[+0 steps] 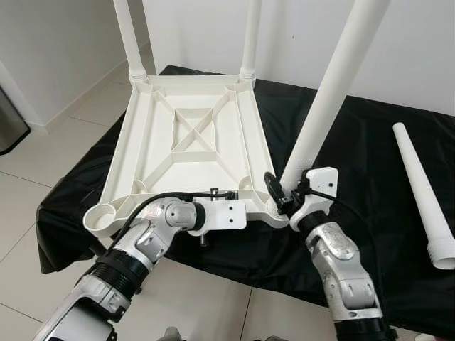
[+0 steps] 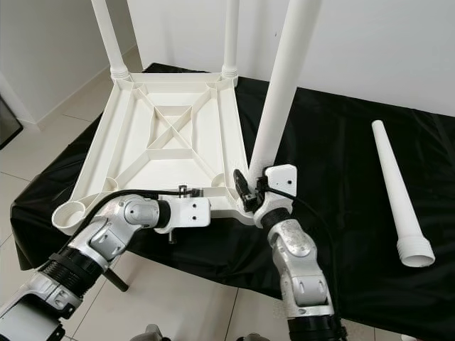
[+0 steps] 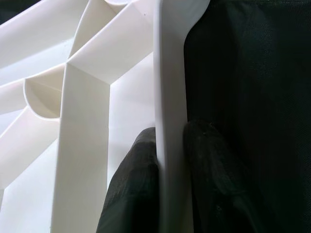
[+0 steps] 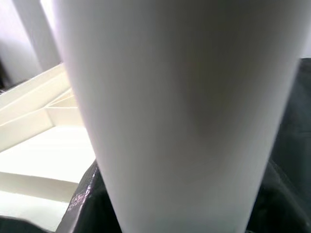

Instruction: Building children table

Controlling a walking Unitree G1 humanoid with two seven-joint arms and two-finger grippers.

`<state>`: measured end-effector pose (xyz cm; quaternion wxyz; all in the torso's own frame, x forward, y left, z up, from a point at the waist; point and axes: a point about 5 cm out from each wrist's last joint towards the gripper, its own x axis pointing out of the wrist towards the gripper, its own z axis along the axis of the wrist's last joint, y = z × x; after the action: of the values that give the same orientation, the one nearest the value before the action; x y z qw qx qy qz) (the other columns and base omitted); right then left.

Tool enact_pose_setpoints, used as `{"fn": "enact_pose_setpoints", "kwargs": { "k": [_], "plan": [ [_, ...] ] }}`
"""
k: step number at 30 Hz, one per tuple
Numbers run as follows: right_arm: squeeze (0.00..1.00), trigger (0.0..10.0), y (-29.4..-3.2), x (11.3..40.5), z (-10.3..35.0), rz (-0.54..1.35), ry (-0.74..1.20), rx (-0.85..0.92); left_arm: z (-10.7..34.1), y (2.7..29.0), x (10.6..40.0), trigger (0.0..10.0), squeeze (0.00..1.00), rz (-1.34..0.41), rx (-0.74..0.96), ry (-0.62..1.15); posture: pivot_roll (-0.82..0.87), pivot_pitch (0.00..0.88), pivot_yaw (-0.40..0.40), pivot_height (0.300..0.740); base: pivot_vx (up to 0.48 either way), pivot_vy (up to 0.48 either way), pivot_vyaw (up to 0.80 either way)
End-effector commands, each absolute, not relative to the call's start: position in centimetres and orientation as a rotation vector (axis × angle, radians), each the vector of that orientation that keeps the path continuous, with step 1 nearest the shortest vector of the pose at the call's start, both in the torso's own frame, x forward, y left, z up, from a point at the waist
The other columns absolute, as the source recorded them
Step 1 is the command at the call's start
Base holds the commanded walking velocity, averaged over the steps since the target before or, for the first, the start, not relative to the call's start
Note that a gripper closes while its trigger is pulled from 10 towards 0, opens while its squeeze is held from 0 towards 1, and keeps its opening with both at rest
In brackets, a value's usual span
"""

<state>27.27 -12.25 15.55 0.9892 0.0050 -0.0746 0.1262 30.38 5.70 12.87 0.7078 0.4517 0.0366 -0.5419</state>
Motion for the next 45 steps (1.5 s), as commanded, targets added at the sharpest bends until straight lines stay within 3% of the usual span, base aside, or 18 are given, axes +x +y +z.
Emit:
{"fn": "enact_pose_setpoints", "kwargs": {
  "k": [1, 12, 13, 14, 15, 24, 34, 35, 45],
  "plan": [
    [0.00, 10.0, -10.7, 26.9, 15.5, 0.287, -0.140, 0.041, 12.5, 5.1, 30.0, 10.0, 0.00, -1.217, 1.002, 0.071, -0.03, 0.024, -0.017, 0.740, 0.000, 0.000, 0.00],
    [0.00, 10.0, -10.3, 26.9, 15.6, 0.272, -0.135, 0.034, 12.4, 5.2, 29.9, 10.0, 0.00, -1.217, 1.004, 0.076, -0.02, 0.014, -0.019, 0.740, 0.000, 0.000, 0.00],
    [0.20, 10.0, -10.3, 26.9, 15.6, 0.271, -0.134, 0.033, 12.4, 5.2, 29.9, 10.0, 0.00, -1.216, 1.003, 0.076, -0.02, 0.012, -0.020, 0.740, 0.000, 0.000, 0.00],
    [0.99, 10.0, -10.3, 26.9, 15.5, 0.280, -0.134, 0.041, 12.4, 5.2, 29.9, 10.0, 0.00, -1.216, 1.003, 0.075, -0.02, 0.012, -0.020, 0.740, 0.000, 0.000, 0.00],
    [1.00, 10.0, -10.3, 26.8, 15.5, 0.284, -0.135, 0.042, 12.4, 5.2, 29.9, 10.0, 0.00, -1.215, 1.003, 0.075, -0.02, 0.012, -0.020, 0.740, 0.000, 0.000, 0.00],
    [1.00, 10.0, -10.4, 26.8, 15.5, 0.293, -0.141, 0.033, 12.4, 5.2, 29.9, 10.0, 0.00, -1.215, 1.005, 0.074, -0.02, 0.008, -0.019, 0.740, 0.000, 0.000, 0.00],
    [1.00, 10.0, -12.8, 28.3, 15.6, 0.362, -0.150, 0.003, 12.5, 5.1, 30.1, 10.0, 0.00, -1.215, 1.007, 0.072, -0.03, 0.006, -0.019, 0.740, 0.000, 0.000, 0.00],
    [0.00, 10.0, -13.5, 28.6, 15.7, 0.418, -0.153, -0.016, 12.5, 5.2, 30.2, 10.0, 0.00, -1.211, 1.008, 0.072, -0.03, 0.008, -0.020, 0.740, 0.000, 0.000, 0.00],
    [0.00, 10.0, -15.6, 29.7, 16.3, 0.550, -0.151, -0.042, 12.6, 5.2, 30.4, 10.0, 0.00, -1.200, 1.002, 0.073, -0.03, 0.013, -0.021, 0.740, 0.000, 0.000, 0.00]
  ]
}}
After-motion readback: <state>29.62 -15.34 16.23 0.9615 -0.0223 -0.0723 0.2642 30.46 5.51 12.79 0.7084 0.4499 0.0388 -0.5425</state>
